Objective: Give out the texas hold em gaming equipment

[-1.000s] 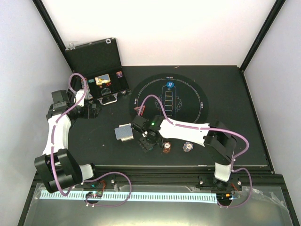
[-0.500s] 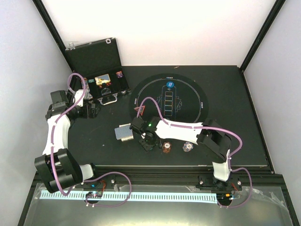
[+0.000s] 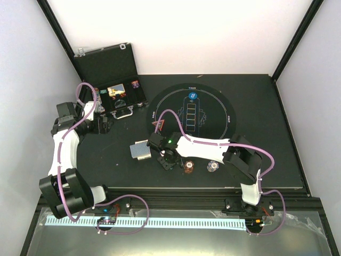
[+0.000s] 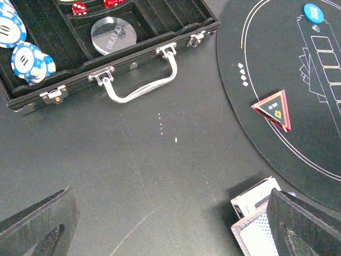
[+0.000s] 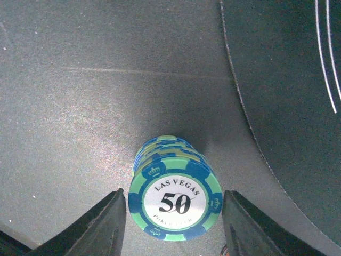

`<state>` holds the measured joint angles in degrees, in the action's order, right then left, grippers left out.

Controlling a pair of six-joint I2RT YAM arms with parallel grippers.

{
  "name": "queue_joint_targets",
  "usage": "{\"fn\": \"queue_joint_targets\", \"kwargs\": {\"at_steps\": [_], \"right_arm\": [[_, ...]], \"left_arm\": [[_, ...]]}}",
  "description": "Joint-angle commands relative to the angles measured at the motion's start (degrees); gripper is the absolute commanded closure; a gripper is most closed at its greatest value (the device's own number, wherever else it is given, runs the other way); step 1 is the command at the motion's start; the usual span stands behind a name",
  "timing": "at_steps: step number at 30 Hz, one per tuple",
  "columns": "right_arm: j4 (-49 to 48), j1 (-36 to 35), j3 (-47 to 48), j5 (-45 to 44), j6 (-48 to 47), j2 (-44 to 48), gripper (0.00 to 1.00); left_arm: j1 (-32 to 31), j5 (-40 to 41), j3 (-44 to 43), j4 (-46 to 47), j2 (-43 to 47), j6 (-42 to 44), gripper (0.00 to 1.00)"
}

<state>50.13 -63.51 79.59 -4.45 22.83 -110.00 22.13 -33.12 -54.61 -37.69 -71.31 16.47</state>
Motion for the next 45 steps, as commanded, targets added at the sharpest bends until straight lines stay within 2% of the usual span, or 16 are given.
{"fn": "queue_joint_targets", "kwargs": {"at_steps": [1, 7, 11, 18, 28, 38, 45], "right_arm": [[-0.47, 0.42, 1.08, -1.47, -0.42, -0.58, 0.5], [-0.38, 0.44, 1.35, -0.92, -0.59, -0.9, 0.51], [-0.56, 0.4, 1.17, -0.82, -0.59, -1.13, 0.47], [-0.92, 0.43, 1.27, -1.23, -0.3, -1.45, 0.48], [-0.44, 0.41, 2.22, -1.82, -0.22, -0.3, 0.62], [0.28, 0.92, 2.75, -2.61, -0.24, 0.44, 0.84], [1.79, 6.54, 7.37, -3.36, -1.78, 2.17, 0.86]], "left_arm": [[0.57, -1.54, -2.94, -0.64, -0.41, 0.76, 0.01], [0.64, -1.57, -3.05, -0.68, -0.59, 0.8, 0.01], [0.79, -1.53, -3.06, -0.64, -0.63, 0.98, 0.01], [1.07, -1.83, -3.07, -0.72, -0.67, 1.09, 0.01], [1.28, -2.19, -2.98, -0.72, -0.93, 1.11, 0.01], [1.42, -2.34, -3.05, -0.93, -0.67, 1.11, 0.01], [1.51, -3.03, -3.38, -1.07, -0.59, 0.72, 0.01]]}}
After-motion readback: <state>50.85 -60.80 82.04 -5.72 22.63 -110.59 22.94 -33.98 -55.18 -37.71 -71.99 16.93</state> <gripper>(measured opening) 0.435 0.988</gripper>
